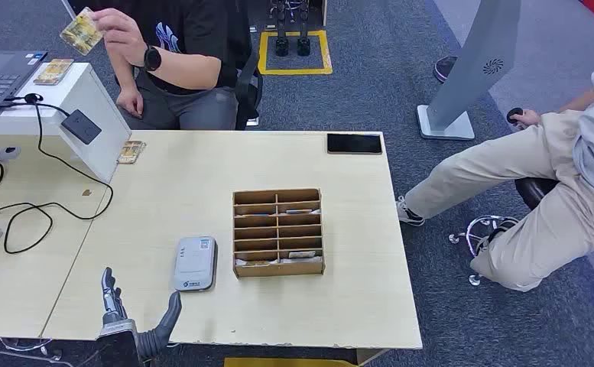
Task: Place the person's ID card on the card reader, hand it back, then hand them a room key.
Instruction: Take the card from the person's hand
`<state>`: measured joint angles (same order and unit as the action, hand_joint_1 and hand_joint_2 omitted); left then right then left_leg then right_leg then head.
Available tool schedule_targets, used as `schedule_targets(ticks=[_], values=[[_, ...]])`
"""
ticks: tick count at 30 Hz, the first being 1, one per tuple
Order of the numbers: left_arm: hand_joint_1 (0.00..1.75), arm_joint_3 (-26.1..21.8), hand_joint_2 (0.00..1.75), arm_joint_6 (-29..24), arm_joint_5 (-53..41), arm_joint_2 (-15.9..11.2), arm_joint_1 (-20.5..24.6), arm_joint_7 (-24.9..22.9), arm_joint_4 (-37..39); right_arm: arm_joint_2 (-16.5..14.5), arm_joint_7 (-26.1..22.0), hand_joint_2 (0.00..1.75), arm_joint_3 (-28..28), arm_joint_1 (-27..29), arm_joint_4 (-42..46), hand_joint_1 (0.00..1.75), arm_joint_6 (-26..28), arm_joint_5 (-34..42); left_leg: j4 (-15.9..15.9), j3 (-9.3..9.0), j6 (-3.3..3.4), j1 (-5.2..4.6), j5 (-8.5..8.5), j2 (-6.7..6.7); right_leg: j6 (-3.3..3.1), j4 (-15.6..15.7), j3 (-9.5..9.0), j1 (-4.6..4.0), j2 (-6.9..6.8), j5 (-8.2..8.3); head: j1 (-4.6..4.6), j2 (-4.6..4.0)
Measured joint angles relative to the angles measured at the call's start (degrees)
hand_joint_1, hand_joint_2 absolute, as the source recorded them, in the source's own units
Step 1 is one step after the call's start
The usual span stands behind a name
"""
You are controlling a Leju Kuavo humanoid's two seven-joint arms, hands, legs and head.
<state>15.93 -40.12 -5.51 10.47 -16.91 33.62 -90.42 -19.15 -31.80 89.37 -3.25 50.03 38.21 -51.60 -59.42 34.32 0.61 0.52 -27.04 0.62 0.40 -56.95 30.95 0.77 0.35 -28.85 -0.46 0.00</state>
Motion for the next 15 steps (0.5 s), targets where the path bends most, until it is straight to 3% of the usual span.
schedule_targets(ticks=[15], values=[[0.00, 0.0, 1.75, 0.0, 0.1, 0.0, 0.1, 0.2, 0.0, 0.0, 0.4, 1.75, 0.0, 0.0, 0.0, 0.00, 0.0, 1.1, 0.0, 0.00, 0.00, 0.00, 0.00, 0.00, 0.00, 0.0, 0.00, 0.00, 0.00, 0.00, 0.00, 0.00]])
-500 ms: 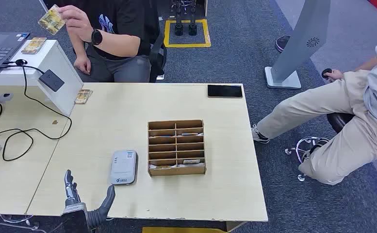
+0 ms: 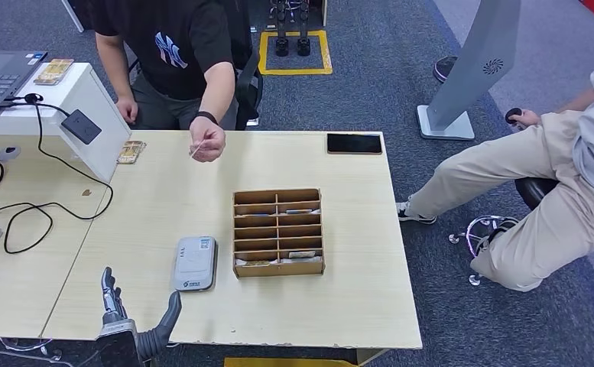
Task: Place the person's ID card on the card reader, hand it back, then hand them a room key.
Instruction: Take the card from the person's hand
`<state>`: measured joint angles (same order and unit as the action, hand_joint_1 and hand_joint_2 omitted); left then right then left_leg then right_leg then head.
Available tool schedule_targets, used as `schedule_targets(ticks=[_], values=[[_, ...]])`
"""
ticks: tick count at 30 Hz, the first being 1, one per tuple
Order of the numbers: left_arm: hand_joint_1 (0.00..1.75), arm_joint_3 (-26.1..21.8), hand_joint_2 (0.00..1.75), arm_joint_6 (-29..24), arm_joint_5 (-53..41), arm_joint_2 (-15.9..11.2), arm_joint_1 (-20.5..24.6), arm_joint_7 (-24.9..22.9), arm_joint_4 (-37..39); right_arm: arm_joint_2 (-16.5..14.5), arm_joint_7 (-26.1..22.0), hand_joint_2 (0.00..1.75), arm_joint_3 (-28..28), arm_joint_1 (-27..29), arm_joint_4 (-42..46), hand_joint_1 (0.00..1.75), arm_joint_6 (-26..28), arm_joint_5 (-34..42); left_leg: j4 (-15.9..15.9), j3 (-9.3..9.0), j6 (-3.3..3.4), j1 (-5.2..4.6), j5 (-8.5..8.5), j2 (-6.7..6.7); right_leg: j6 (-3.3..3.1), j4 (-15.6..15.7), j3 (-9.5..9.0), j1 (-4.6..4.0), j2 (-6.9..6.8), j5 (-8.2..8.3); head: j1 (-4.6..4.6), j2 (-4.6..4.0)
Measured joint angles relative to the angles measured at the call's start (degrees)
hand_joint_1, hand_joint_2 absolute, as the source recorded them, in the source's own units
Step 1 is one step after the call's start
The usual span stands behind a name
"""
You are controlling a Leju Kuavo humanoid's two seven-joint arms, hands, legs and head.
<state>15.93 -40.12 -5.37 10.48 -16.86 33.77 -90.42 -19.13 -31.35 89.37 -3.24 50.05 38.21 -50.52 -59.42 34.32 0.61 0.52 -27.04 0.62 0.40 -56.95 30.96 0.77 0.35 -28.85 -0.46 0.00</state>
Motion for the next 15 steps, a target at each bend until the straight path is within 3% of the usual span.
schedule_targets(ticks=[15], values=[[0.00, 0.0, 1.75, 0.0, 1.1, 0.0, -0.2, 0.2, 0.0, 0.0, 0.4, 1.75, 0.0, -0.1, 0.2, 0.00, 0.0, 0.6, 0.0, 0.00, 0.00, 0.00, 0.00, 0.00, 0.00, 0.0, -0.01, 0.00, 0.00, 0.00, 0.00, 0.00]])
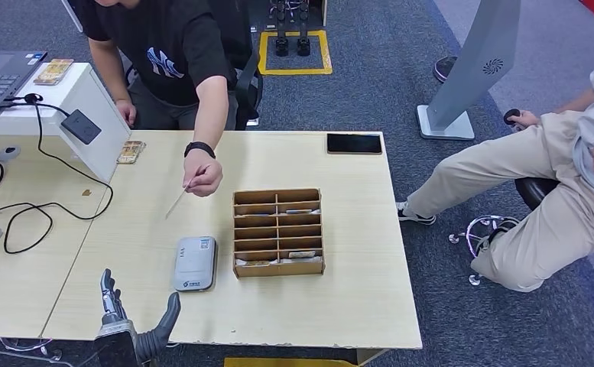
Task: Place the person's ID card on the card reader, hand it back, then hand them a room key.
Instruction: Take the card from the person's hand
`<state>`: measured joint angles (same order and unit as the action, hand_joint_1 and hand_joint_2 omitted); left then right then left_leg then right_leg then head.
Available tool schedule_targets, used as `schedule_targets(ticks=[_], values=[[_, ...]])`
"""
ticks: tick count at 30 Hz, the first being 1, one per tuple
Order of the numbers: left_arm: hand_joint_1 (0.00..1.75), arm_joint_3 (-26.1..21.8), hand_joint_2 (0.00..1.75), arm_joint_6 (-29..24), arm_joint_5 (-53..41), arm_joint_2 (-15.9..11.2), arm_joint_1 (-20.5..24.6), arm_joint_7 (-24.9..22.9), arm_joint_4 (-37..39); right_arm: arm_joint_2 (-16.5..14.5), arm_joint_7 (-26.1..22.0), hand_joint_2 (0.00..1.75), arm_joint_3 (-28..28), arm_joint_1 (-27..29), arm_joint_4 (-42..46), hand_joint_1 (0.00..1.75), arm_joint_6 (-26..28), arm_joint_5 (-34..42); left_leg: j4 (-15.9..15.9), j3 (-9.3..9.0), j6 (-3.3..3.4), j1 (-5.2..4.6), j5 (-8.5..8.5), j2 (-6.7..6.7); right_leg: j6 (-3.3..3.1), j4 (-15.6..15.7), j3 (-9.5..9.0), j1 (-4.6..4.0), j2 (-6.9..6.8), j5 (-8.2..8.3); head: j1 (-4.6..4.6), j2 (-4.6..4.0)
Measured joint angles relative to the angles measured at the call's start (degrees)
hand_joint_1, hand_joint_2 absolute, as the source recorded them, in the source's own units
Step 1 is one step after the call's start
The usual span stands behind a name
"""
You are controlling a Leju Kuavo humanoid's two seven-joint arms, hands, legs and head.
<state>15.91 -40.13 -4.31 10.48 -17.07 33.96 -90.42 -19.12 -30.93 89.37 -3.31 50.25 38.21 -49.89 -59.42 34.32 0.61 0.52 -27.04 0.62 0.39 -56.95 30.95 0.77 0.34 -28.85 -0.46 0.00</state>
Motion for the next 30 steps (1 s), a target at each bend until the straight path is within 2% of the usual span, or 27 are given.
schedule_targets(ticks=[9, 12, 13, 16, 21, 25, 27, 30], values=[[0.00, -0.1, 1.75, 0.0, 0.0, 0.0, -0.1, 0.3, 0.0, 0.0, 0.0, 1.75, 0.0, 0.0, 0.0, 0.00, 0.0, -0.5, 0.0, 0.00, 0.00, 0.00, 0.00, 0.00, 0.00, 0.0, 0.00, 0.00, 0.00, 0.00, 0.00, 0.00], [0.00, -0.2, 0.44, 0.0, -0.3, 0.1, -0.1, 0.9, 0.0, 0.0, -0.1, 1.75, 0.0, 0.0, 0.0, 0.00, 0.0, -0.6, 0.0, 0.00, 0.00, 0.00, 0.00, 0.00, 0.00, 0.0, 0.00, 0.00, 0.00, 0.00, 0.00, 0.00], [0.00, -0.5, 0.44, 0.0, -1.1, 0.4, -0.1, 1.7, 0.0, 0.0, -0.2, 1.75, 0.0, 0.0, 0.0, 0.00, 0.0, -0.8, 0.0, 0.00, 0.00, 0.00, 0.00, 0.00, 0.00, 0.0, 0.00, 0.00, 0.00, 0.00, 0.00, 0.00], [0.00, -2.8, 1.75, 0.0, -5.9, 2.5, 0.3, 4.9, 0.0, 0.0, -1.2, 1.75, 0.0, -0.1, 0.0, 0.00, 0.0, -2.0, 0.0, 0.00, 0.00, 0.00, 0.00, 0.00, 0.00, 0.0, -0.01, 0.00, 0.00, 0.00, -0.01, 0.00], [0.00, -8.0, 1.75, 0.0, -23.6, 6.3, 3.2, 6.1, -0.9, 0.0, -3.8, 1.75, 0.0, -1.0, -0.7, 0.00, 0.0, -5.5, 0.0, -0.03, 0.00, 0.00, 0.02, -0.01, -0.01, 0.0, -0.04, 0.00, 0.00, 0.02, -0.02, 0.00], [0.00, -13.8, 1.75, 0.0, -41.3, 6.9, 6.2, 5.9, -3.8, 0.0, -6.3, 1.75, 0.0, -2.0, -1.9, 0.00, 0.0, -9.0, 0.0, -0.13, -0.03, 0.01, 0.03, -0.05, -0.04, 0.0, -0.06, -0.01, 0.04, 0.04, 0.01, 0.00], [0.00, -16.0, 1.75, 0.0, -46.5, 7.0, 7.2, 5.2, -5.0, 0.0, -6.7, 1.75, 0.0, -2.4, -2.3, 0.00, 0.0, -9.7, 0.0, -0.15, -0.03, 0.02, 0.03, -0.05, -0.05, 0.0, -0.06, -0.01, 0.04, 0.03, 0.01, 0.00], [0.00, -17.6, 1.75, 0.0, -48.6, 7.0, 7.9, 4.5, -6.2, 0.0, -6.8, 1.75, 0.0, -2.7, -2.8, 0.00, 0.0, -9.8, 0.0, -0.14, -0.04, 0.03, 0.03, -0.05, -0.06, -0.1, -0.05, -0.02, 0.05, 0.02, 0.01, 0.00]])
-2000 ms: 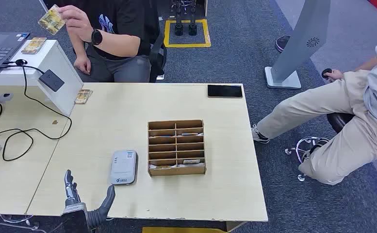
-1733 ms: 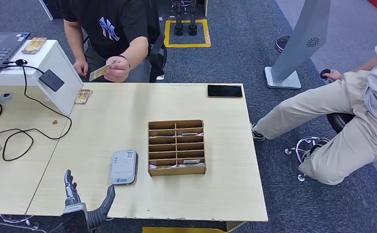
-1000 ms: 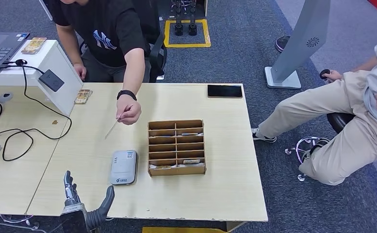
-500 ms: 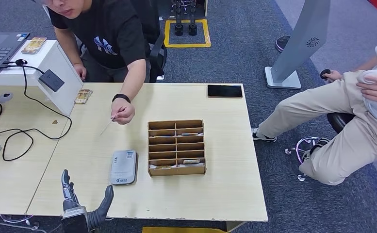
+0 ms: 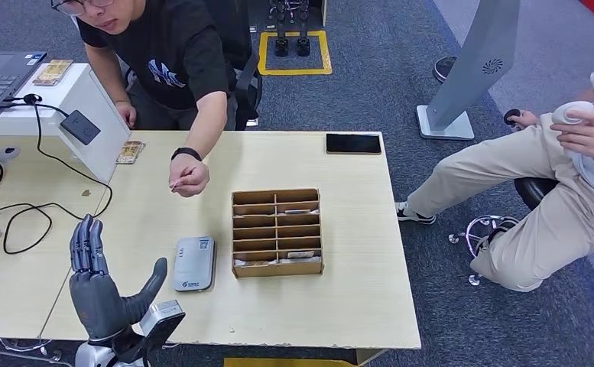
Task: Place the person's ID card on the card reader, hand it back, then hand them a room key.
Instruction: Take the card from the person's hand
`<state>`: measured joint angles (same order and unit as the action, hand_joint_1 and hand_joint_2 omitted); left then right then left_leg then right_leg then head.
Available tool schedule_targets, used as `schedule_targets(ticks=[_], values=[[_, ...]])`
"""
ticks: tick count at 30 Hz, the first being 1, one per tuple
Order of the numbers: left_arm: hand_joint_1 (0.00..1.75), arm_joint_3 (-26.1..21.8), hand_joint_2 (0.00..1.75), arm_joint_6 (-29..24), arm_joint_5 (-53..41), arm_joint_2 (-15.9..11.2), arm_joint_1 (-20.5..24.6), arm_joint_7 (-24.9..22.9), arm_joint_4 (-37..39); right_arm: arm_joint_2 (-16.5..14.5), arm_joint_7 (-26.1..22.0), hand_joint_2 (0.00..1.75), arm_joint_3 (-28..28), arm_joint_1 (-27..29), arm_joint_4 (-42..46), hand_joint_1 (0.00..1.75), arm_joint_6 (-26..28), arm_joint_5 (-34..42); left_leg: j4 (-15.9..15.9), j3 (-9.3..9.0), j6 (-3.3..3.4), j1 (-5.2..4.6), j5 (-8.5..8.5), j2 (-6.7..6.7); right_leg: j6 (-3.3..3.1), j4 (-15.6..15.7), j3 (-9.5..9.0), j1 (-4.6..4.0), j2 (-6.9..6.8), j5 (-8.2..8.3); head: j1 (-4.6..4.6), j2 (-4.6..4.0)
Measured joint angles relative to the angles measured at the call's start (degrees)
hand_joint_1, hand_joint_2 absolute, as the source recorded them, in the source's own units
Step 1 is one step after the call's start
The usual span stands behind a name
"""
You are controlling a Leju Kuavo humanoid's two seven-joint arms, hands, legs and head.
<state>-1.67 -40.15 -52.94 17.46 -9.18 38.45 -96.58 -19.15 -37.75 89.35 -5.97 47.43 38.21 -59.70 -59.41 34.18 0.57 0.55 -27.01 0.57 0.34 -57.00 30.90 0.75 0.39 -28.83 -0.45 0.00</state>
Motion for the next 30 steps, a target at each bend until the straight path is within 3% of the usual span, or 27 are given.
schedule_targets(ticks=[19, 30], values=[[0.00, -4.5, 1.75, 0.0, -15.0, -0.8, 9.0, -6.2, -2.3, 0.0, -1.0, 1.75, 0.0, -1.1, -2.8, 0.00, 0.0, -2.0, 0.0, -0.01, -0.02, 0.01, 0.01, 0.00, -0.03, 0.0, -0.01, 0.00, 0.00, 0.01, 0.01, 0.00], [0.00, -5.9, 1.75, 0.0, -16.7, -0.9, 12.3, -7.5, -2.6, 0.1, -1.1, 1.75, 0.0, -1.3, -3.5, 0.00, 0.0, -2.3, 0.0, -0.01, -0.02, 0.00, 0.01, 0.00, -0.03, 0.0, 0.00, 0.00, 0.00, 0.01, 0.01, 0.00]])
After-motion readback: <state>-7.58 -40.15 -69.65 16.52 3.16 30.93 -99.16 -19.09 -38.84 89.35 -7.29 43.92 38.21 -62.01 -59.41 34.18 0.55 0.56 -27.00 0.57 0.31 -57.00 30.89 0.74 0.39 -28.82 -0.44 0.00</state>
